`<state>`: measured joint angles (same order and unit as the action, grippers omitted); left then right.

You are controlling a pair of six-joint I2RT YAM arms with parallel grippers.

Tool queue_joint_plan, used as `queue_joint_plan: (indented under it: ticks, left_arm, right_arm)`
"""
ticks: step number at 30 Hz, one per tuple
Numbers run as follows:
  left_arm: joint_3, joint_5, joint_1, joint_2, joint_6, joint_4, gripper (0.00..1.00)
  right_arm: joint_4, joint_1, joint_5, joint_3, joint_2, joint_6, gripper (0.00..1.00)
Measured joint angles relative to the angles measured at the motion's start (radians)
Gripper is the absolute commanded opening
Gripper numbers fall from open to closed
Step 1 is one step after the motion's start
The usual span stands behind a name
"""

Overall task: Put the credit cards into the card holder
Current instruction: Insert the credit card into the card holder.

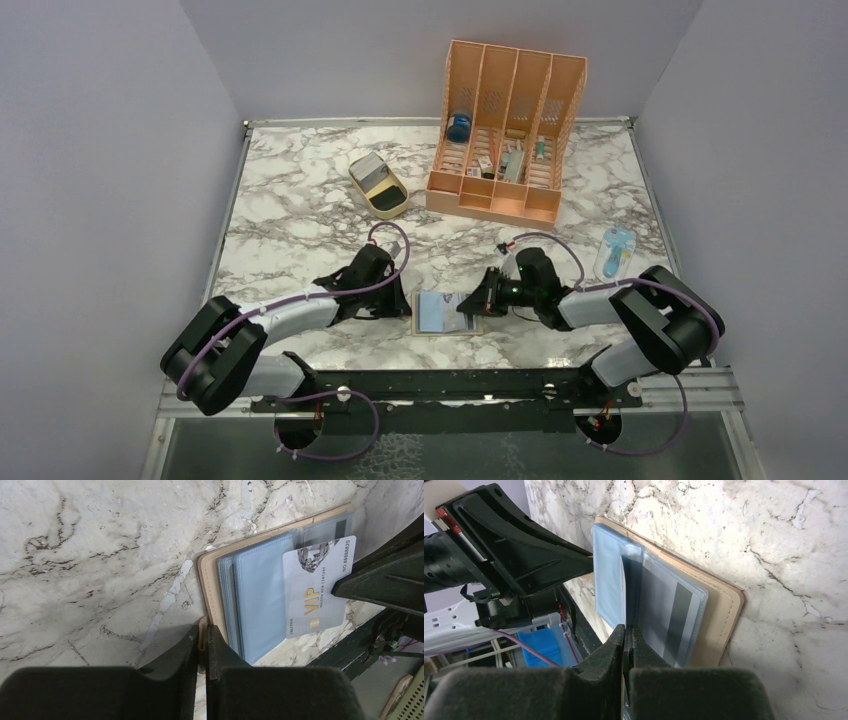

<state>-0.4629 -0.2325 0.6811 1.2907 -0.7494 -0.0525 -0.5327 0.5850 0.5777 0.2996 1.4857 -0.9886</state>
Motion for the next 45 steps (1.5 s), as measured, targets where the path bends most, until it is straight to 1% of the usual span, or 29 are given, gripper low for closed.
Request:
queue_joint_plan:
  ticks: [7, 25, 45]
  left_arm:
    - [0.006, 0.012, 0.014, -0.002, -0.013, 0.014, 0.10]
    - [0.036, 0.017, 0.028, -0.008, -0.053, 0.068, 0.10]
    - [0.073, 0.017, 0.035, -0.041, -0.093, 0.087, 0.10]
  right_arm:
    - [-0.037, -0.003, 0.004, 0.000, 0.026, 0.000, 0.01]
    - [-0.076, -0.004, -0.019, -0.030, 0.025, -0.001, 0.01]
    - [-0.088, -0.004, -0.069, -0.058, -0.025, 0.010, 0.01]
